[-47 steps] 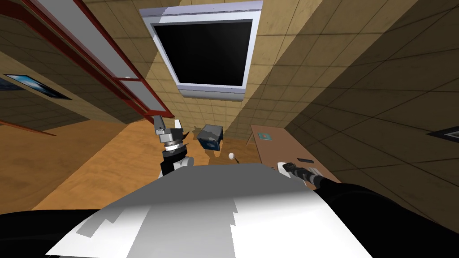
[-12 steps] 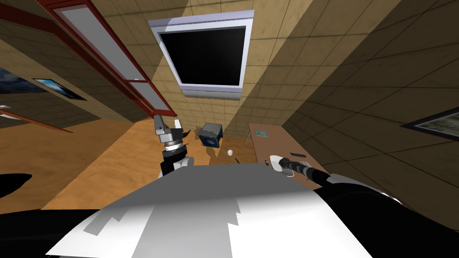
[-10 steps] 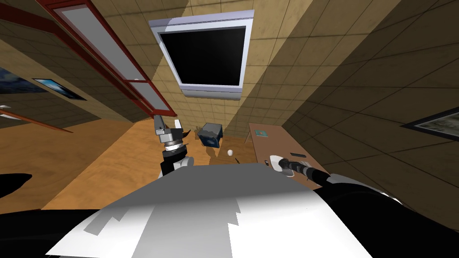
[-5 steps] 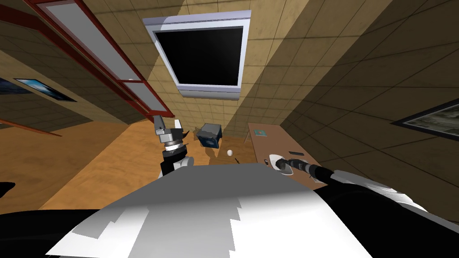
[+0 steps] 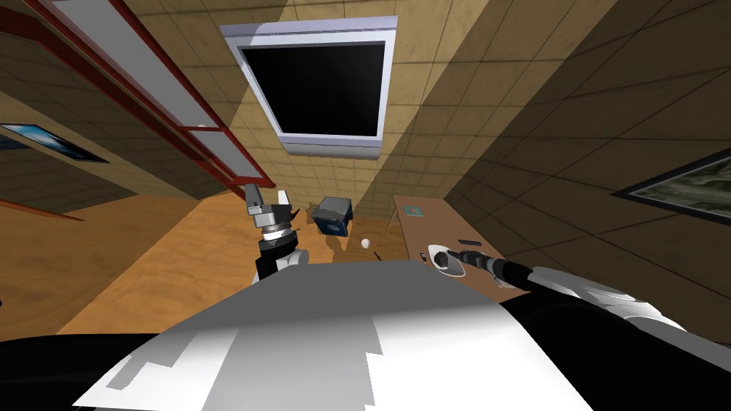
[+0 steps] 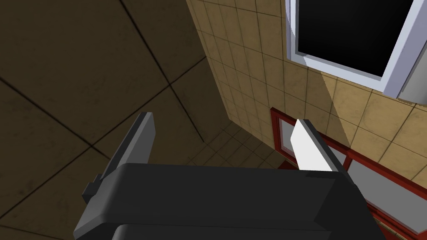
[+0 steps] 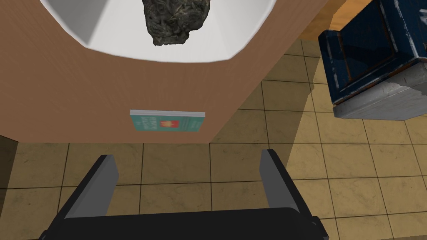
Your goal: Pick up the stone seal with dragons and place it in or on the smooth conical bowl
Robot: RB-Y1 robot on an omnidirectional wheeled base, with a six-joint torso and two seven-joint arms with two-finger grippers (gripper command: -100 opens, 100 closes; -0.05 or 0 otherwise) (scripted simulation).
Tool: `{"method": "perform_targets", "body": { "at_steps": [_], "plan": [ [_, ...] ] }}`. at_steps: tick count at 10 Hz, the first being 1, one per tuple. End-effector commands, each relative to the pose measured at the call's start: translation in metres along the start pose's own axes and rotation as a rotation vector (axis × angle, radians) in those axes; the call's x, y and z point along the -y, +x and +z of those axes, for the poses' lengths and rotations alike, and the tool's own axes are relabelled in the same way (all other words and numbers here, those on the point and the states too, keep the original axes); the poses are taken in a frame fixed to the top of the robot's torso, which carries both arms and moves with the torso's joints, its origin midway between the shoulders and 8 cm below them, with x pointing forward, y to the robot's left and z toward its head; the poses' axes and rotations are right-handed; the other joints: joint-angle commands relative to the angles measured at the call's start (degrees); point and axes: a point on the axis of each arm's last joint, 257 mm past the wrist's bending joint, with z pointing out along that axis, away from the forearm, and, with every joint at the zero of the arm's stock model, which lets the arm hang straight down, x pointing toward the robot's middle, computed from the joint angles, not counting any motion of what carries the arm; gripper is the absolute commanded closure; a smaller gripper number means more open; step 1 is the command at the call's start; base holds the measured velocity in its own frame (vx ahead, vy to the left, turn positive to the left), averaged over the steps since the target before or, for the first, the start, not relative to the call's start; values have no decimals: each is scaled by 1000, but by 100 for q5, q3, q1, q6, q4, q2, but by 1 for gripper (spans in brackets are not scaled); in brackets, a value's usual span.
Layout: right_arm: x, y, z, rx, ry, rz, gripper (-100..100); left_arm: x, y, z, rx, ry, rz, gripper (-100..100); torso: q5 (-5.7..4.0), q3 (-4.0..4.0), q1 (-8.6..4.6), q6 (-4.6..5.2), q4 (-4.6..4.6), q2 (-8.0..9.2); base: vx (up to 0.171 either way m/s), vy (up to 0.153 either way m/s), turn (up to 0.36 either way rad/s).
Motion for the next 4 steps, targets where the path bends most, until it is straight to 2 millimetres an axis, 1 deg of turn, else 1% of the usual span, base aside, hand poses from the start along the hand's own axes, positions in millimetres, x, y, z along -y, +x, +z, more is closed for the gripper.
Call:
{"method": "perform_targets", "body": {
  "at_steps": [1,4],
  "plan": [
    [0,0,0,0,0,0,0,0,0,0,0,0,0,0,0,0,0,0,0,0,0,0,0],
    [0,0,0,0,0,0,0,0,0,0,0,0,0,0,0,0,-1,0,0,1,0,0,0]
  ]
}}
